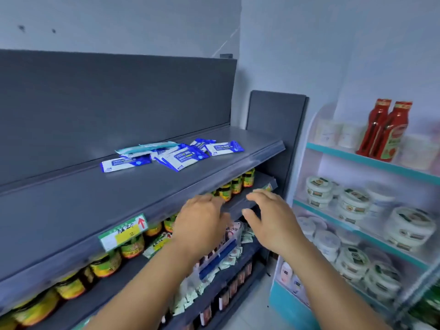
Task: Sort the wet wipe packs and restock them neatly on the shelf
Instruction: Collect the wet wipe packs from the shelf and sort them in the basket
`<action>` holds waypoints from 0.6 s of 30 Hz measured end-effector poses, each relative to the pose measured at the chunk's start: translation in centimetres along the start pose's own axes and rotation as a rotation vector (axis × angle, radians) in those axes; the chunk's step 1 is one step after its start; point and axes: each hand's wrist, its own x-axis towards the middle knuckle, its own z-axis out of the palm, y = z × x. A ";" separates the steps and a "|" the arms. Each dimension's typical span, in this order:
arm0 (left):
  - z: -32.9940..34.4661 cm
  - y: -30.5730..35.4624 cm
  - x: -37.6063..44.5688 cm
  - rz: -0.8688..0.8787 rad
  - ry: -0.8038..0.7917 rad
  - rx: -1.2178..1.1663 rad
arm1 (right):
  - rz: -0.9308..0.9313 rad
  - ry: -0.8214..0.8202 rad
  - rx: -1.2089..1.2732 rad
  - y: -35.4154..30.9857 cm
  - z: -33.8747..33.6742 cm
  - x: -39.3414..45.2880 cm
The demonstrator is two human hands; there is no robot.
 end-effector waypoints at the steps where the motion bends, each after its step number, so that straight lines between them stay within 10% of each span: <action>1: -0.6 -0.8 0.2 -0.015 0.006 0.003 | -0.021 0.003 0.003 -0.9 0.2 0.9; 18: -0.7 -11.8 12.0 -0.274 -0.120 0.092 | -0.160 -0.081 0.020 -3.2 4.6 19.2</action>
